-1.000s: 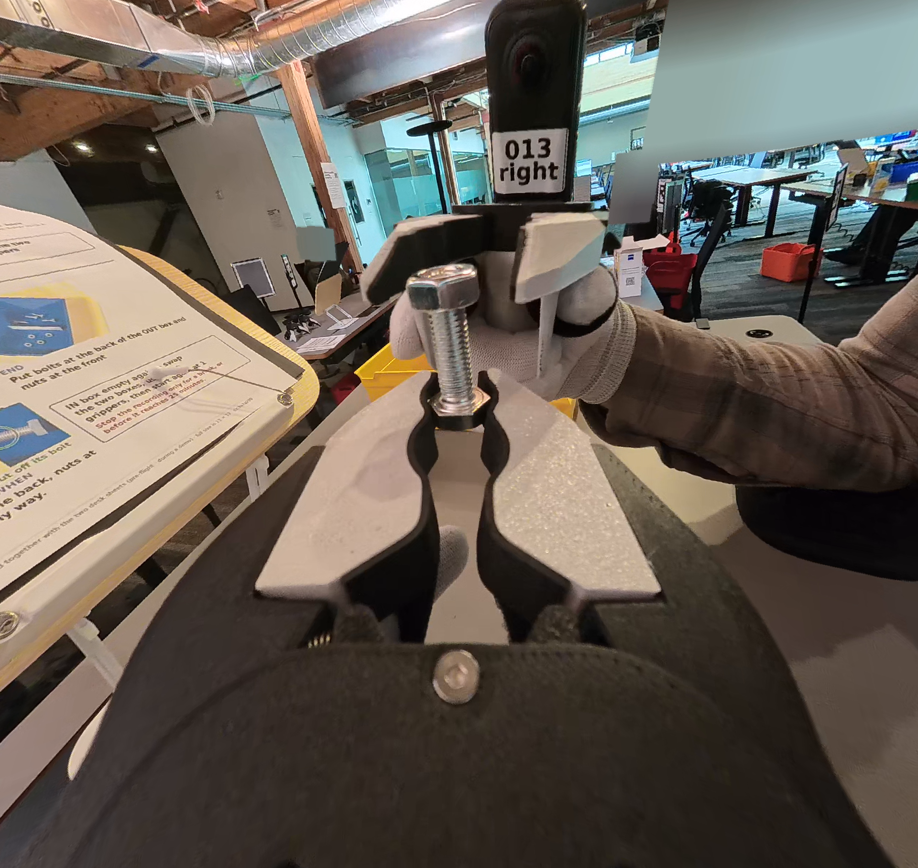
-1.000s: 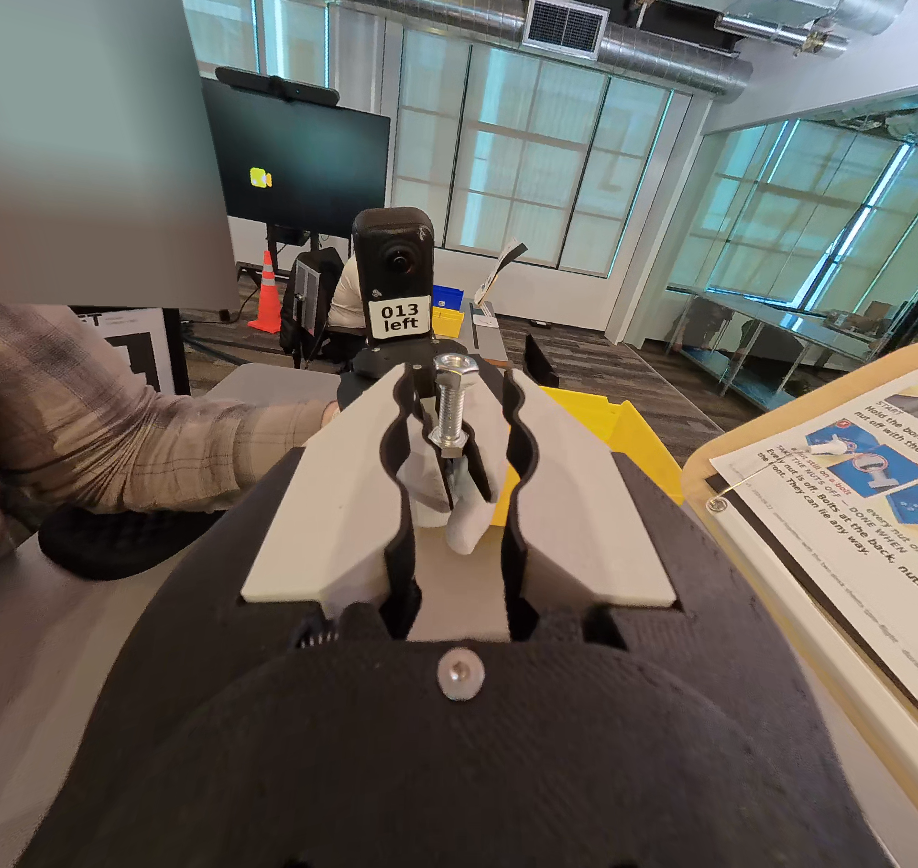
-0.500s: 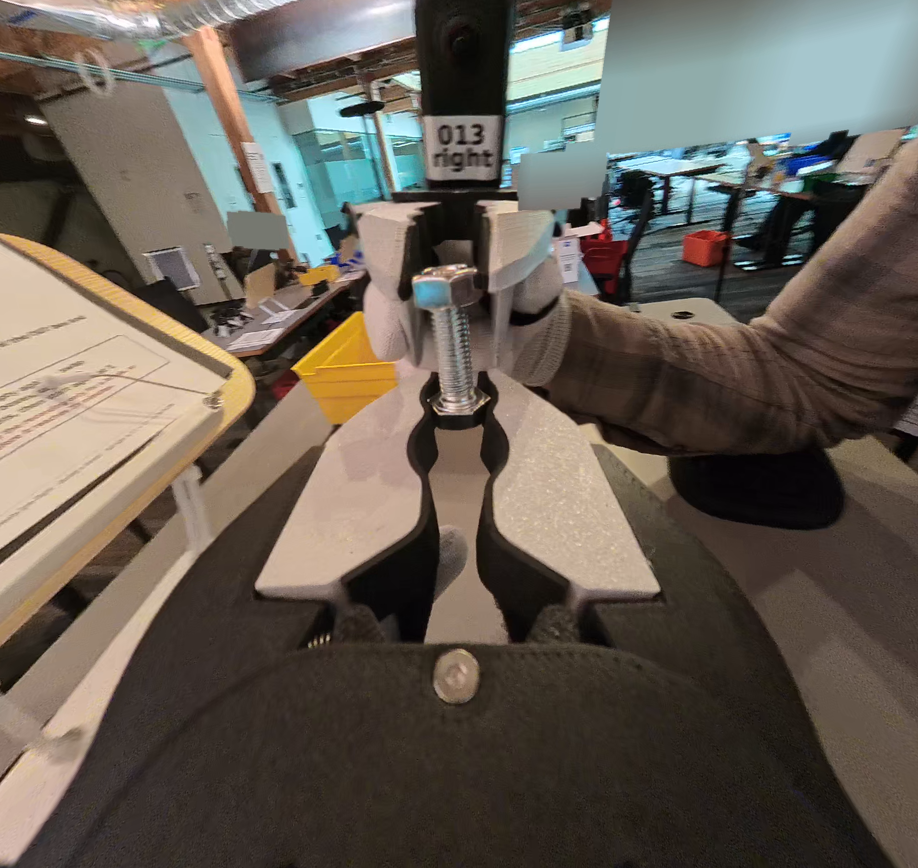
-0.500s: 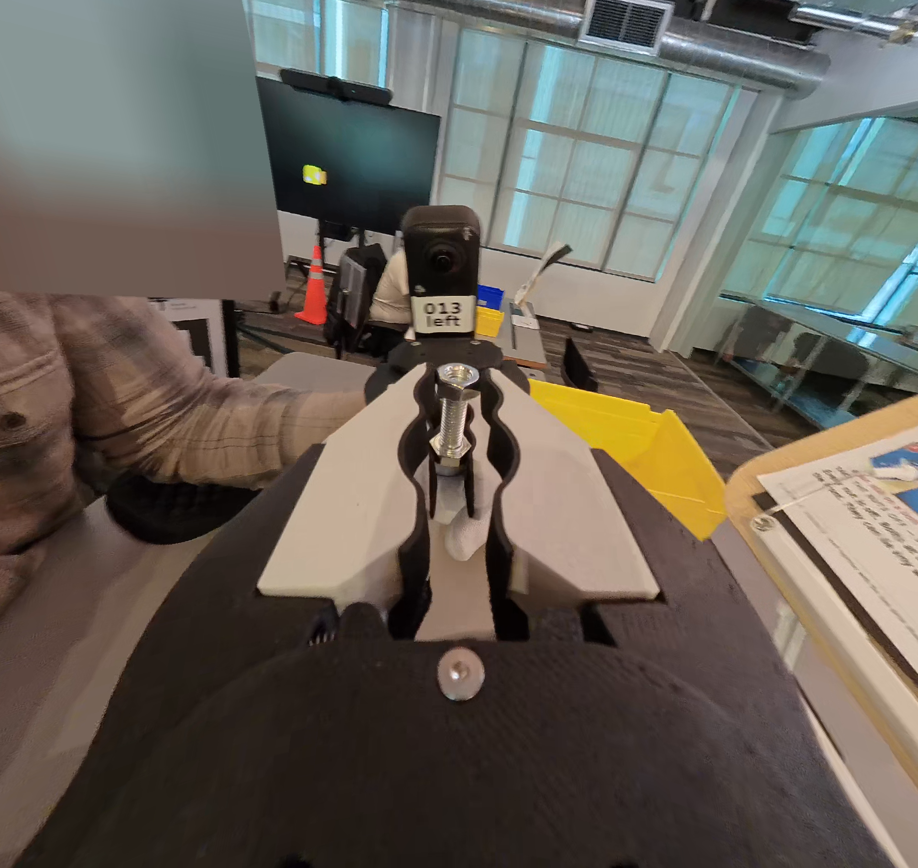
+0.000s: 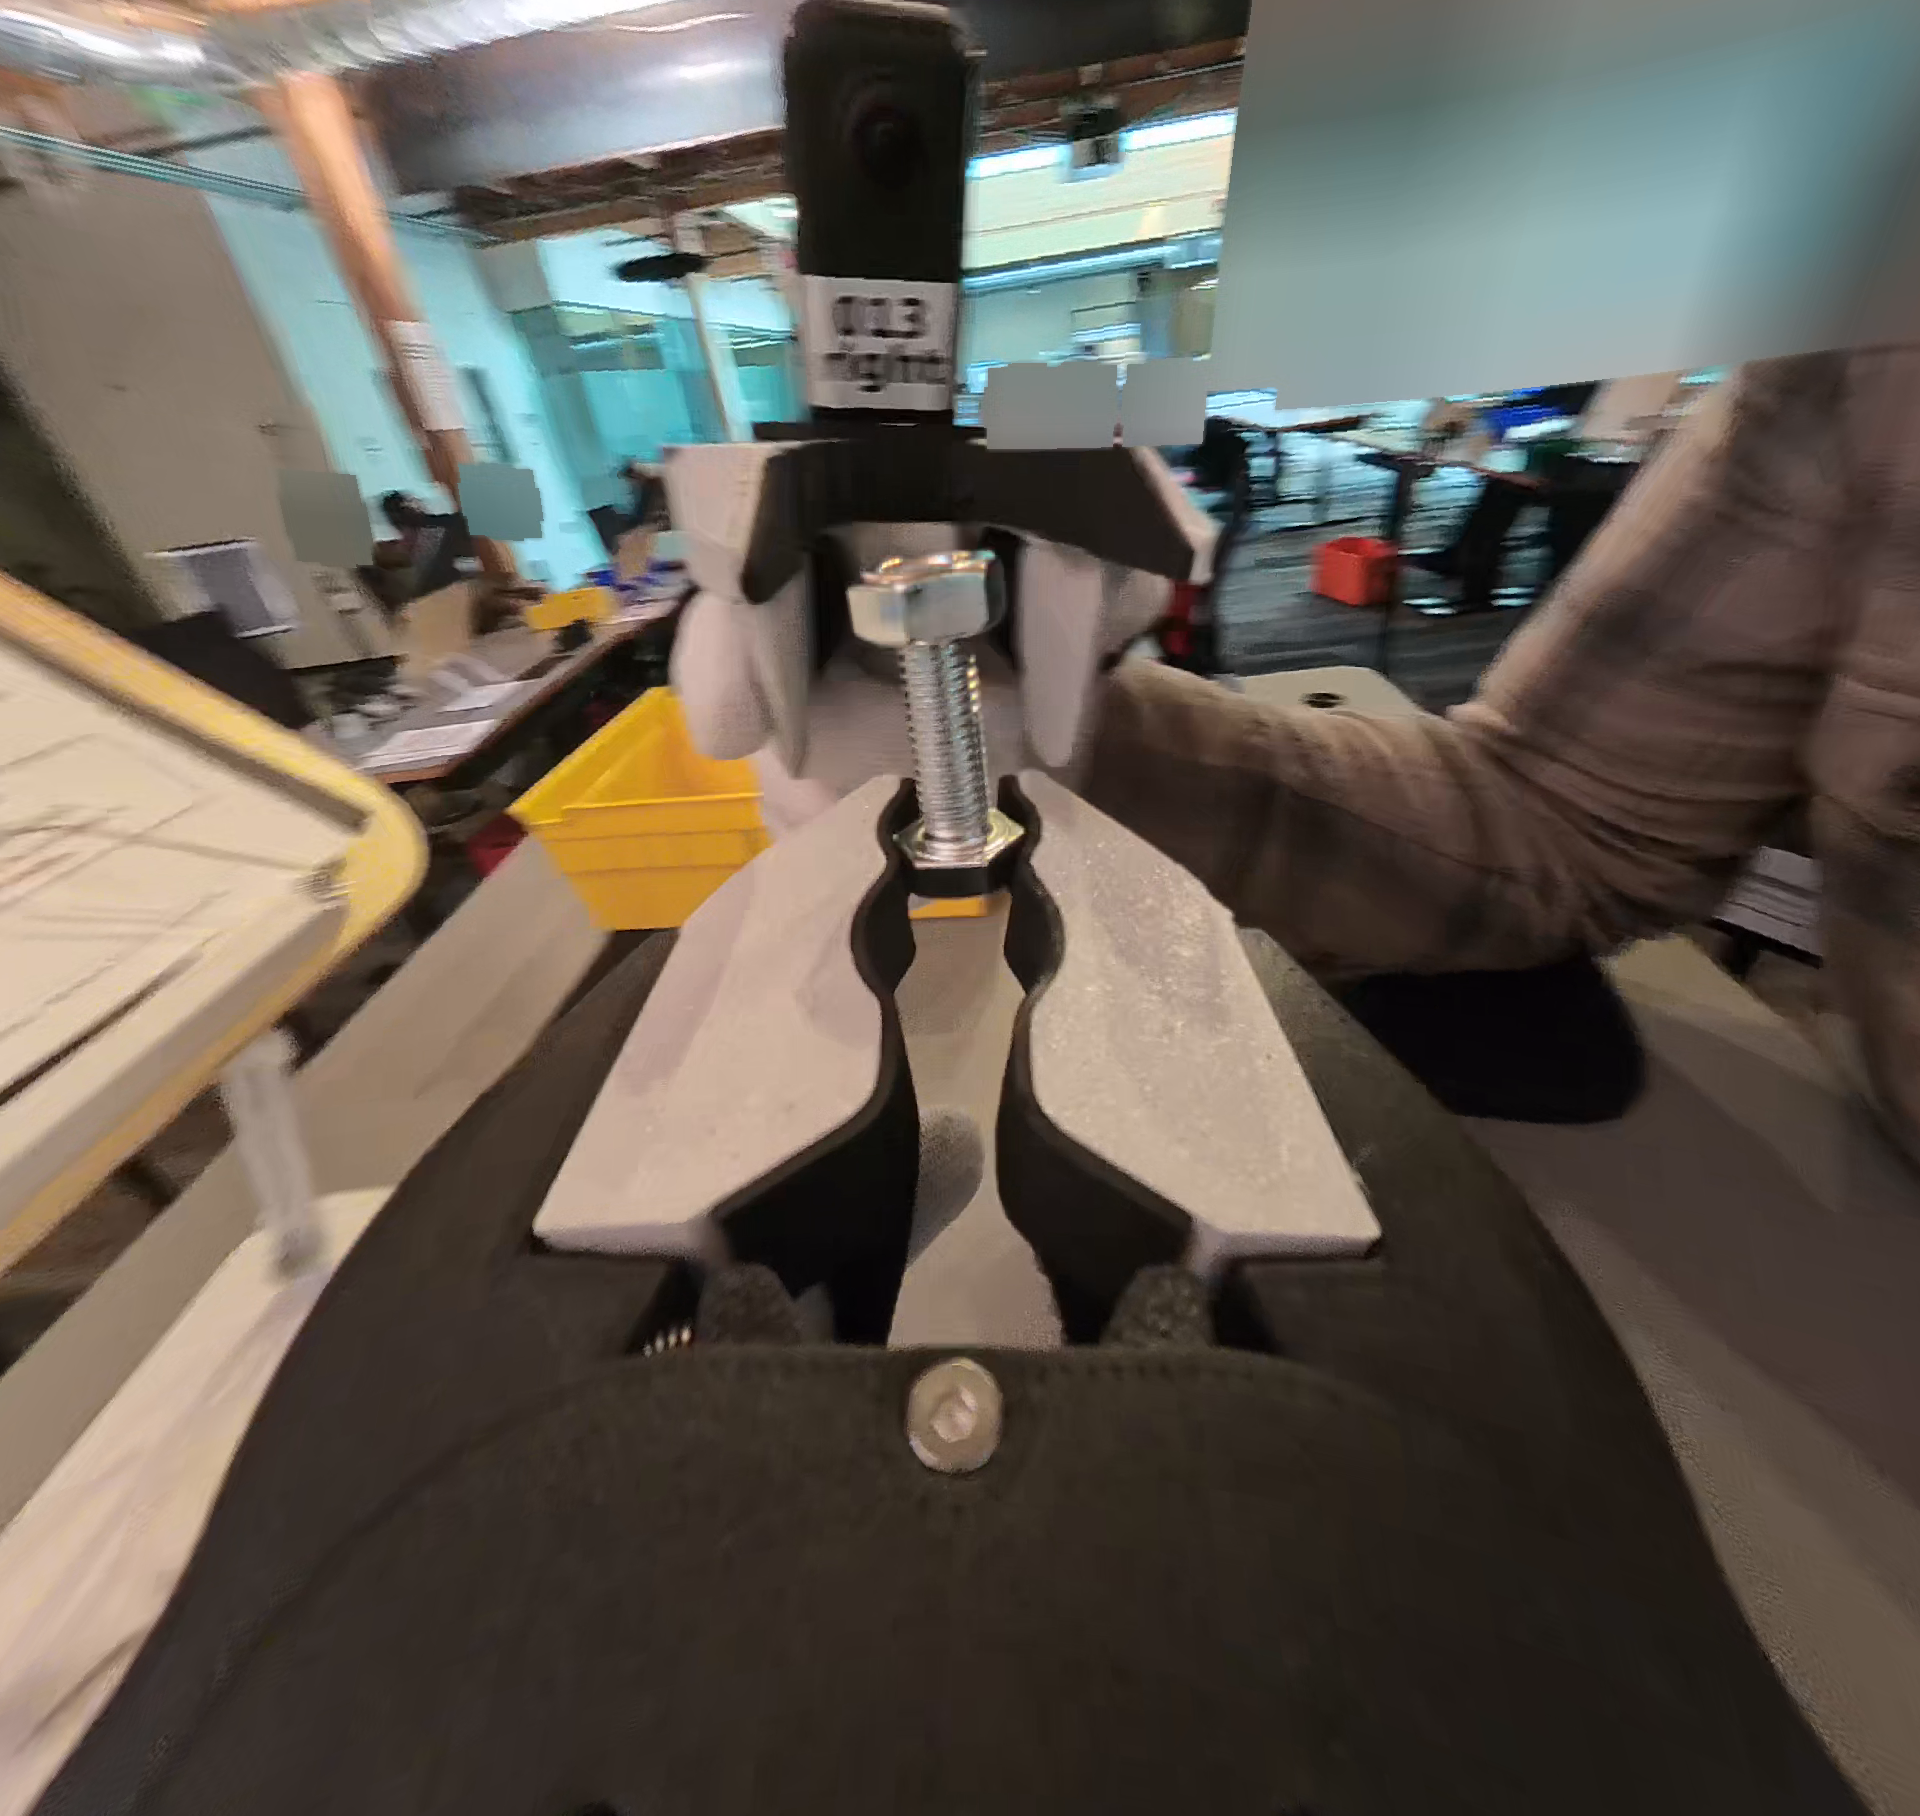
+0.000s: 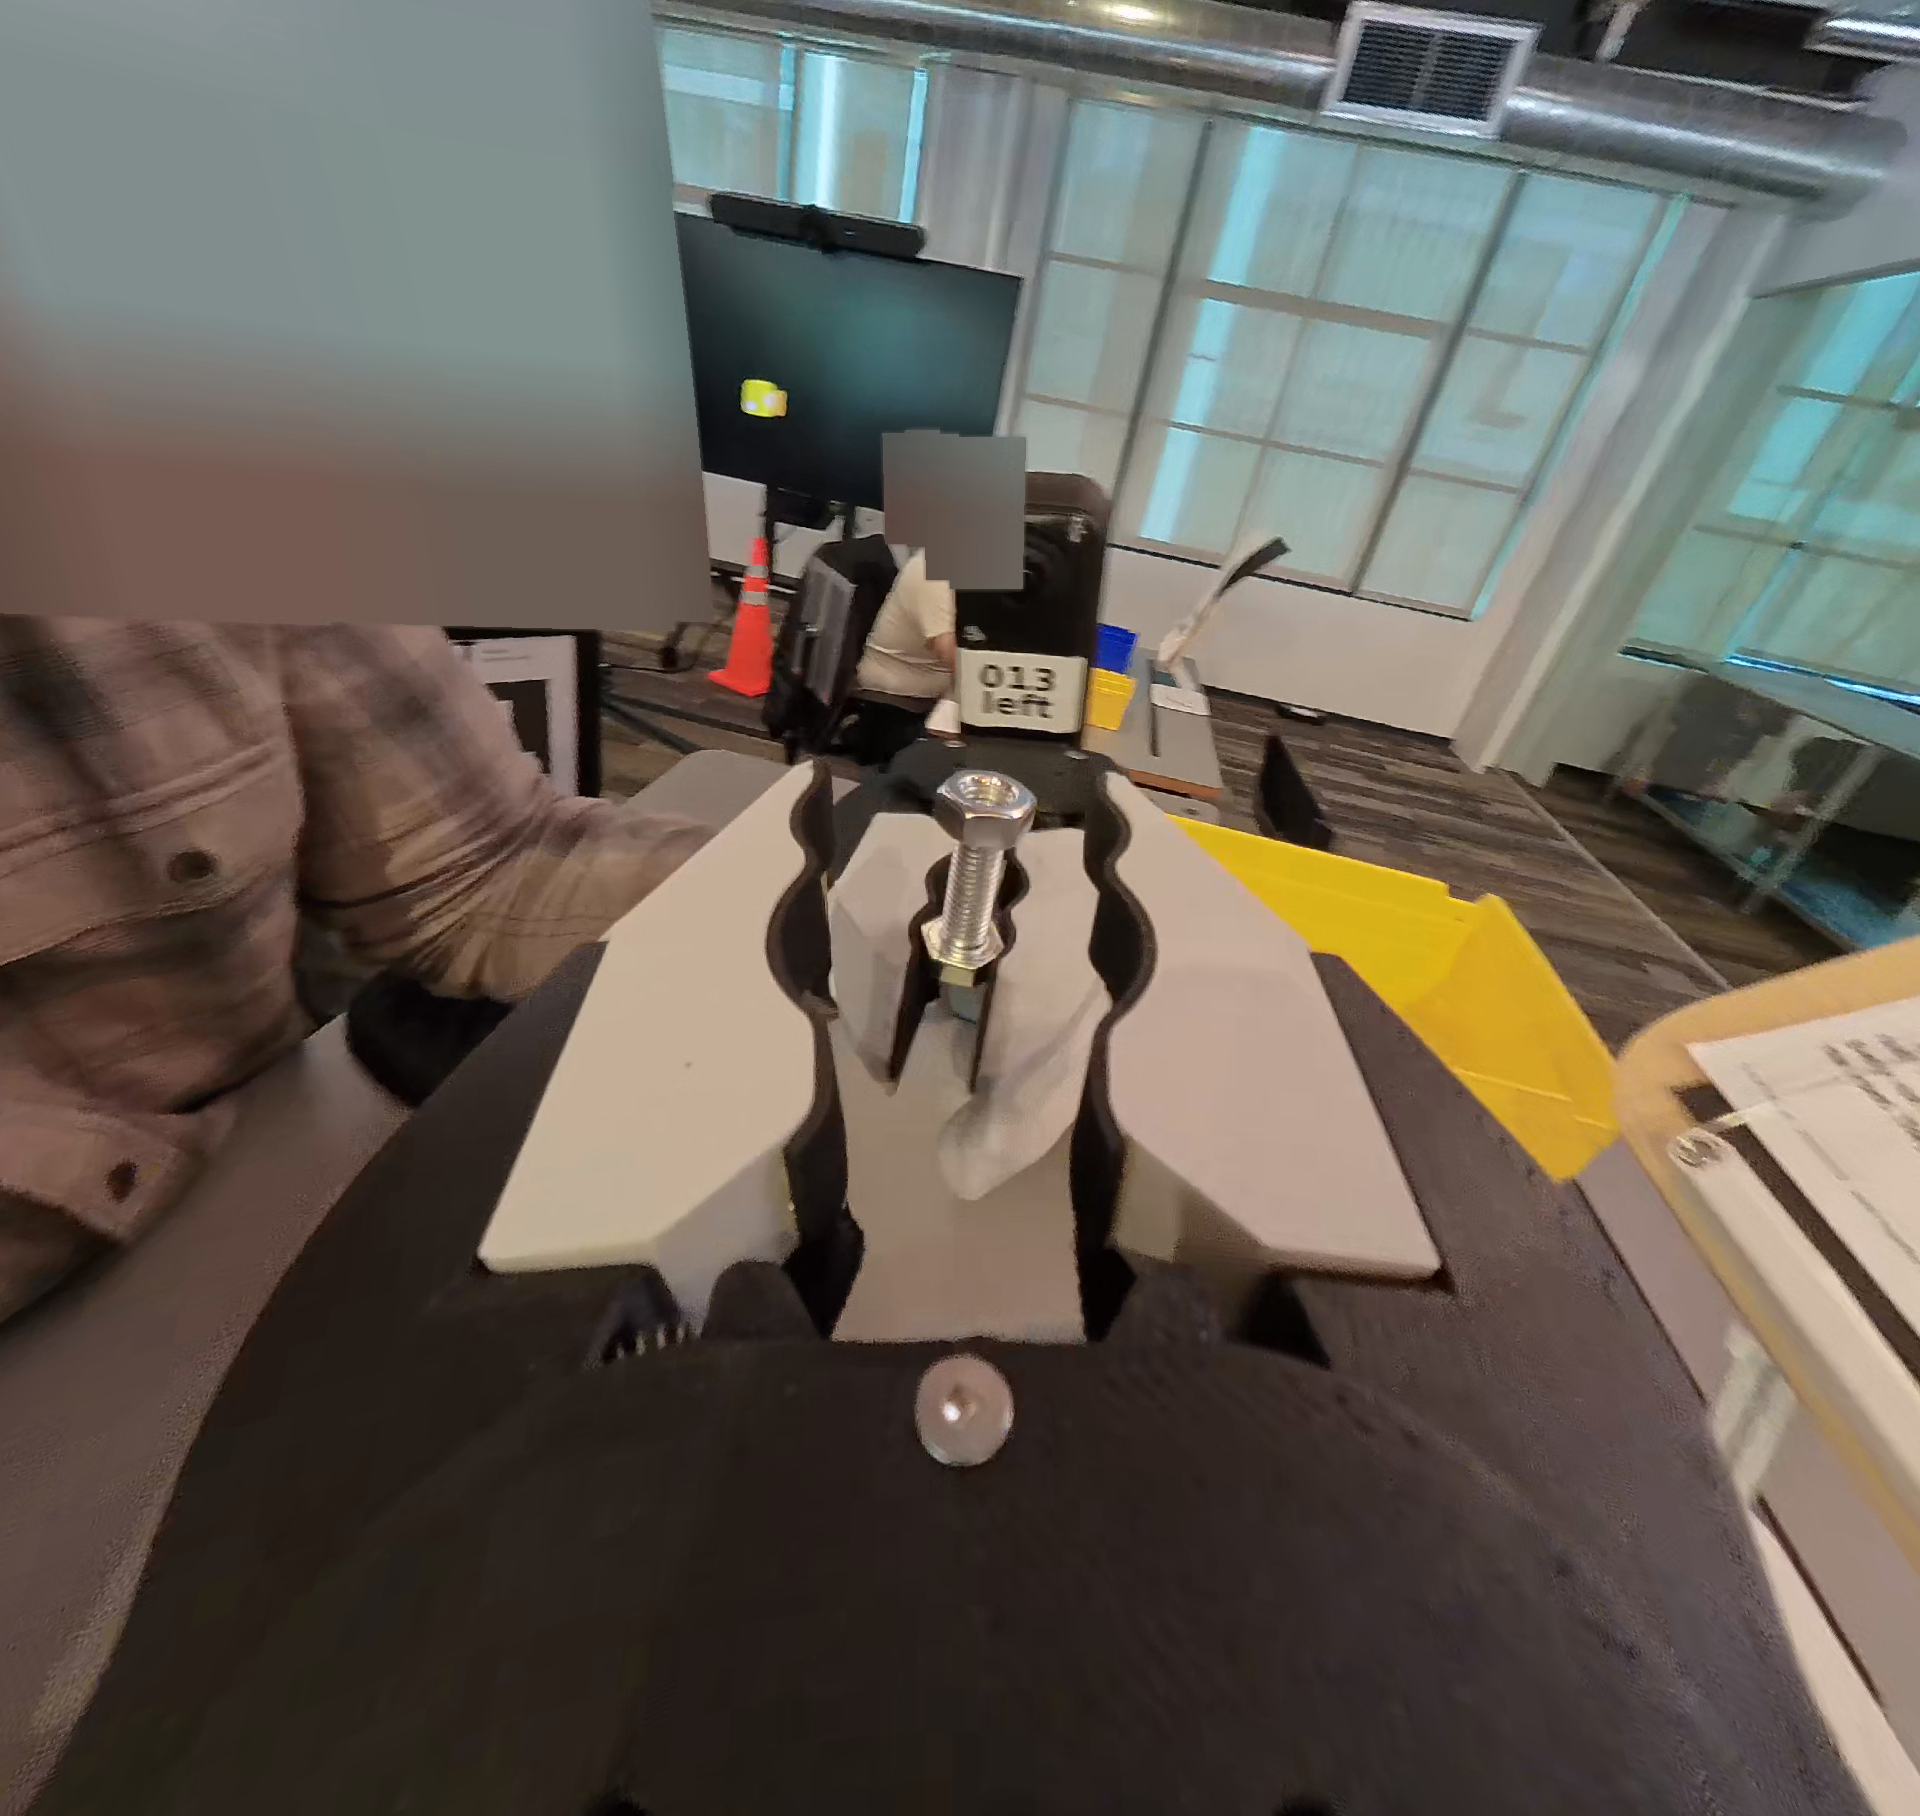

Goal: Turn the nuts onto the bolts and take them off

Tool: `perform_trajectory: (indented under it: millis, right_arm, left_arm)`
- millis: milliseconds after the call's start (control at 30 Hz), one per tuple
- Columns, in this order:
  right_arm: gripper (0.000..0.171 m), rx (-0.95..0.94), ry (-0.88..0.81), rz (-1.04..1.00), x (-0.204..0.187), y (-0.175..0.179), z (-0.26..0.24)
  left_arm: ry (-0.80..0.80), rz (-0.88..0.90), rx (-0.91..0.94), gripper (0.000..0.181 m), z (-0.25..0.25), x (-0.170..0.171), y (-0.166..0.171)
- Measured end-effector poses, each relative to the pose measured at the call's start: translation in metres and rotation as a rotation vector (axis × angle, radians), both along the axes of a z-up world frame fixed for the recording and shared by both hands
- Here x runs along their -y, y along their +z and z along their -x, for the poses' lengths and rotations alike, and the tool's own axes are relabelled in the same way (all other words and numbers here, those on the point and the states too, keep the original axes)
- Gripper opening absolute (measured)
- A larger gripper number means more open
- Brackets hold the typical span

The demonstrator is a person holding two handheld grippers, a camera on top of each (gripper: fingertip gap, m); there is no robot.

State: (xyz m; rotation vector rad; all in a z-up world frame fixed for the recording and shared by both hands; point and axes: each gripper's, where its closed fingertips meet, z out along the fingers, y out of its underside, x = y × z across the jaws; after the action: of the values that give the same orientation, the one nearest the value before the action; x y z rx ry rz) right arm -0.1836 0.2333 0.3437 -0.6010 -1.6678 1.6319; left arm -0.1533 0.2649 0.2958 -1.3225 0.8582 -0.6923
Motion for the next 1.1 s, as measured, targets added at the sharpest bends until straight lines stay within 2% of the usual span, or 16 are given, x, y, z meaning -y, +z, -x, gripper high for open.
perform_trajectory:
  millis: [133, 200, 300, 367, 467, 567, 600, 767, 933, 1100]
  right_arm:
    - [0.042, -0.005, -0.143, 0.036, -0.023, 0.006, 0.014]
    - [0.042, -0.012, -0.229, 0.052, -0.038, 0.007, 0.021]
    - [0.042, -0.013, -0.293, 0.066, -0.045, 0.007, 0.030]
    - [0.039, -0.003, -0.327, 0.037, -0.044, 0.003, 0.036]
    - [0.034, -0.014, -0.422, 0.038, -0.052, 0.005, 0.045]
    - [0.023, -0.031, -0.461, 0.026, -0.054, 0.005, 0.049]
    - [0.017, -0.041, -0.469, 0.022, -0.055, 0.006, 0.049]
    - [0.017, -0.055, -0.397, 0.048, -0.050, 0.009, 0.043]
    - [0.016, -0.063, -0.177, 0.027, -0.031, 0.011, 0.015]
    - [0.016, -0.059, -0.052, 0.030, -0.019, 0.009, -0.001]
  left_arm:
    - [0.307, -0.037, 0.000, 0.014, 0.032, -0.034, 0.008]
    - [0.415, -0.070, -0.091, 0.015, 0.037, -0.042, 0.005]
    - [0.549, -0.100, -0.121, 0.014, 0.041, -0.054, 0.008]
    - [0.725, -0.120, -0.149, 0.014, 0.057, -0.066, 0.008]
    - [0.843, -0.132, -0.133, 0.014, 0.066, -0.072, 0.009]
    - [0.889, -0.143, -0.135, 0.014, 0.070, -0.073, 0.011]
    - [0.896, -0.156, -0.160, 0.014, 0.070, -0.073, 0.011]
    - [0.769, -0.134, -0.096, 0.014, 0.058, -0.068, 0.013]
    - [0.394, -0.099, -0.078, 0.014, 0.019, -0.039, 0.013]
    - [0.260, -0.072, -0.082, 0.015, 0.002, -0.026, 0.011]
